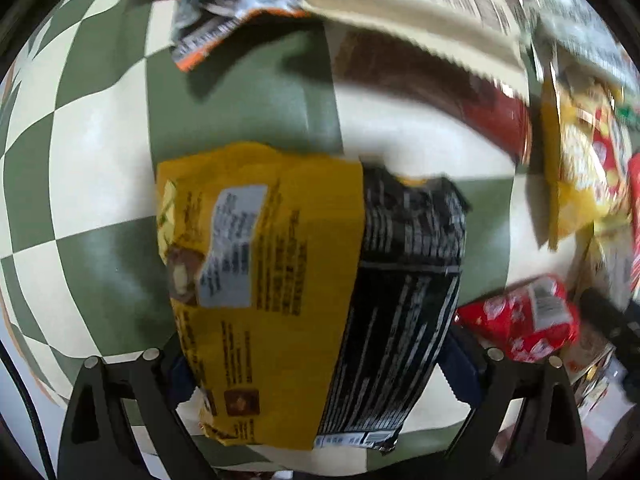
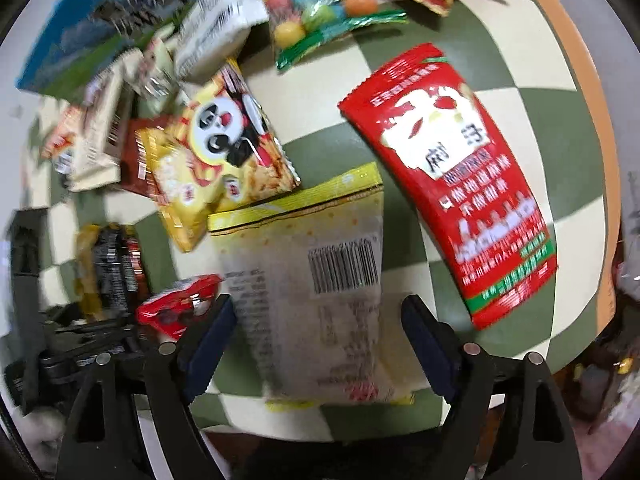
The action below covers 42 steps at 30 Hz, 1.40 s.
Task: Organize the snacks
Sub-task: 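Carry both bags into the cardboard box and open both tools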
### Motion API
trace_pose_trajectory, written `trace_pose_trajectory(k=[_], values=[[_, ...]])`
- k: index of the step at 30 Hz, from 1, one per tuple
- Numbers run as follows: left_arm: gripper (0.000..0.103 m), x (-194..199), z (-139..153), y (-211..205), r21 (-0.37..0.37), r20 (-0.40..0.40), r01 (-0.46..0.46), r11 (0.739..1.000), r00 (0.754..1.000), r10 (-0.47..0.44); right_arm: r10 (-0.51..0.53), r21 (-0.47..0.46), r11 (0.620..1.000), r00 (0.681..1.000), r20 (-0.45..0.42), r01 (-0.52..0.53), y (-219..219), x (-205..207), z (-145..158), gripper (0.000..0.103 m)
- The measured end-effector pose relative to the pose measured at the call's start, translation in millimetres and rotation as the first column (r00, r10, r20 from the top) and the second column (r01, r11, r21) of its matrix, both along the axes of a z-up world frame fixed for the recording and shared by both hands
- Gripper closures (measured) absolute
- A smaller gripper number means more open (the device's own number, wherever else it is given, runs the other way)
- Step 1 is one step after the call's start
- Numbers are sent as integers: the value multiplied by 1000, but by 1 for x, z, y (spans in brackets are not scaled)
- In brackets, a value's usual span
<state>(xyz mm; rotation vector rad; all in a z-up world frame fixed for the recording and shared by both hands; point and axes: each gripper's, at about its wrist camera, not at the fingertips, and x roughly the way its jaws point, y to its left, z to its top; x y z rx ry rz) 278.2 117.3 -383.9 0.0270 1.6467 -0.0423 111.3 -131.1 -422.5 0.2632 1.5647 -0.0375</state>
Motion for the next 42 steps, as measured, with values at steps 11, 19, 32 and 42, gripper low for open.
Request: trace_pose_trajectory(k=[11,19,32,42], values=[[16,-12,33,21,-21,64,-67,998,996,68,-62,-74,995,998,9,63,1,-8,-1,51],[16,-7,97,14,-107,127,-110,988,984,123,-70,34,997,996,56,68,-19,-4,51,53],[16,172,240,-22,-308,317,-116,944,923,217,-13,220,973,940,341,-67,-56,115,219,53],[16,324,178,-34,-267,180,-171,949,958,223,91,82,988,932,351,-127,-24,318,195,53]])
